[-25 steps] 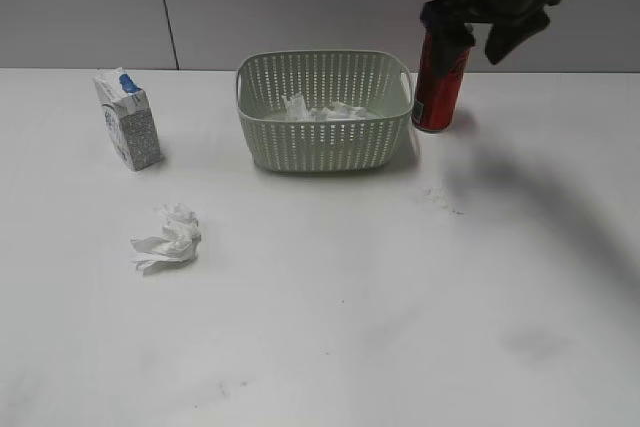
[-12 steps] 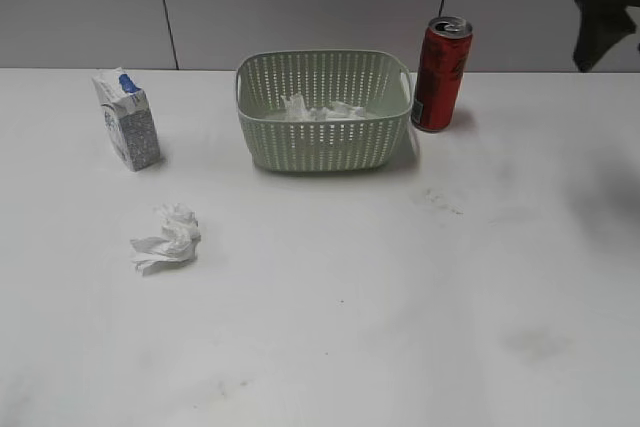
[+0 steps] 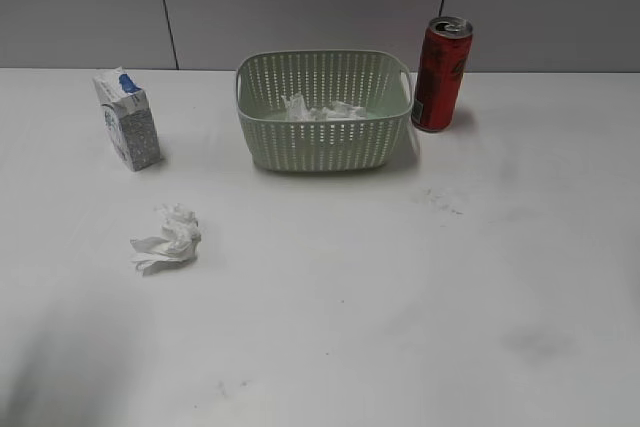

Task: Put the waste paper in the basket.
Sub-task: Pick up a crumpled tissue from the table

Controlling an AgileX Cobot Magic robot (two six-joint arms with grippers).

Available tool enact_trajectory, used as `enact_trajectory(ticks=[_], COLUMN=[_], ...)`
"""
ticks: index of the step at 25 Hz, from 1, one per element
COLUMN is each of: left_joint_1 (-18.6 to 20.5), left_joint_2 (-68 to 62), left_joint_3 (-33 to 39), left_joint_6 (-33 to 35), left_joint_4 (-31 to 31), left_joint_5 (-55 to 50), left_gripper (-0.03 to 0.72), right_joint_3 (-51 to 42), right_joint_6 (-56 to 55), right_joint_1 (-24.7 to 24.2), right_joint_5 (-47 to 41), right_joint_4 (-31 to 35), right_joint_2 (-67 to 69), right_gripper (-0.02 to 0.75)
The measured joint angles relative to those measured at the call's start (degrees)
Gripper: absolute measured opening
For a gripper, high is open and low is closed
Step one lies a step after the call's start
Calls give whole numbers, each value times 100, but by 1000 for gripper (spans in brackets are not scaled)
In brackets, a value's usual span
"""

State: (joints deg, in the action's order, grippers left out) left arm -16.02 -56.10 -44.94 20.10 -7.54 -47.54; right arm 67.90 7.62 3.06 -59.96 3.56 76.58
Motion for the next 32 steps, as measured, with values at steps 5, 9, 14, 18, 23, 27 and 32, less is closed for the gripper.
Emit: enact_trajectory(ticks=[5,9,14,18,23,27,32], left_joint_1=[-417,-713,-832,-838,-852,-852,-854], left_joint_2=[-1456,-2418,-3501,-4197,-4850,-5210,-5522], left_joint_3=[-679,-1153,-1639,-1773,-1800,-1800,-1800], left_joint_6=[28,35,37,37,37,37,37], left_joint_4=[-82,-104,-166,-244,-314,-357,-407], left_joint_5=[27,32,44,77,390,620,777], left_gripper=[536,536,536,536,536,536,536], right_joint_3=[-1263,-2133,-3108,-3834,-4215,-4215,-4258], right_joint_6=[0,0,-13,-19,-56,-67,-73], right_joint_1=[0,0,0,0,0,0,0], right_joint_5=[480,691,1010,1237,1225,1210,834], right_joint_4=[4,4,4,6,41,122,140], right_joint_2=[-1234,-2064,-3114,-4011,-5082,-5861,-6709], right_gripper=[591,589,589,589,589,589,589])
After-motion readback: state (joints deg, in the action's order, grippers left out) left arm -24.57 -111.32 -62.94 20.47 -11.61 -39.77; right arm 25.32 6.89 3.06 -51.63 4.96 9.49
